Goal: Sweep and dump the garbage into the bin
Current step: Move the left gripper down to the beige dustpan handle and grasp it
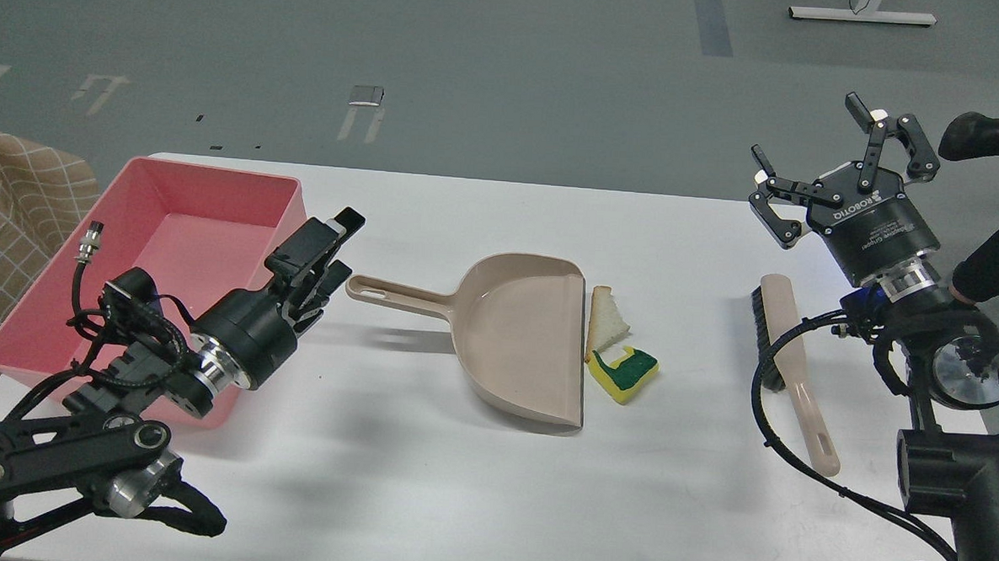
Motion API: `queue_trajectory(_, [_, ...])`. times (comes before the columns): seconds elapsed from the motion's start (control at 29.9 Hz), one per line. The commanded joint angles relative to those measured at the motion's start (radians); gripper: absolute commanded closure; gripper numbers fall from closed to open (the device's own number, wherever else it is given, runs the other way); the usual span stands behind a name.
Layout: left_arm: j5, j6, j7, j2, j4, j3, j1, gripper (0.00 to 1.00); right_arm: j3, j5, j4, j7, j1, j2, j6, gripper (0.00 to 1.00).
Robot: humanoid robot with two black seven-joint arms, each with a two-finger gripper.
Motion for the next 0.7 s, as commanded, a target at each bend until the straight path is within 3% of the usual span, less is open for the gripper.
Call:
queue_trajectory(0.0, [0.001,0.001,0.002,-0.023,0.002,0.032,0.009,0.02,0.0,-0.001,0.0,0.001,0.0,0.0,0.0,0.0])
queue_trajectory(0.3, [0.002,0.002,0.005,-0.047,0.015,0.048,0.014,0.02,0.0,0.0,0.001,0.001,0.0,0.0,0.0,0.0])
queue_trajectory(0.67, [0.002,0.002,0.004,-0.147,0.116,0.098,0.023,0.02,0.0,0.0,0.001,0.0,0.001,0.003,0.0,0.0])
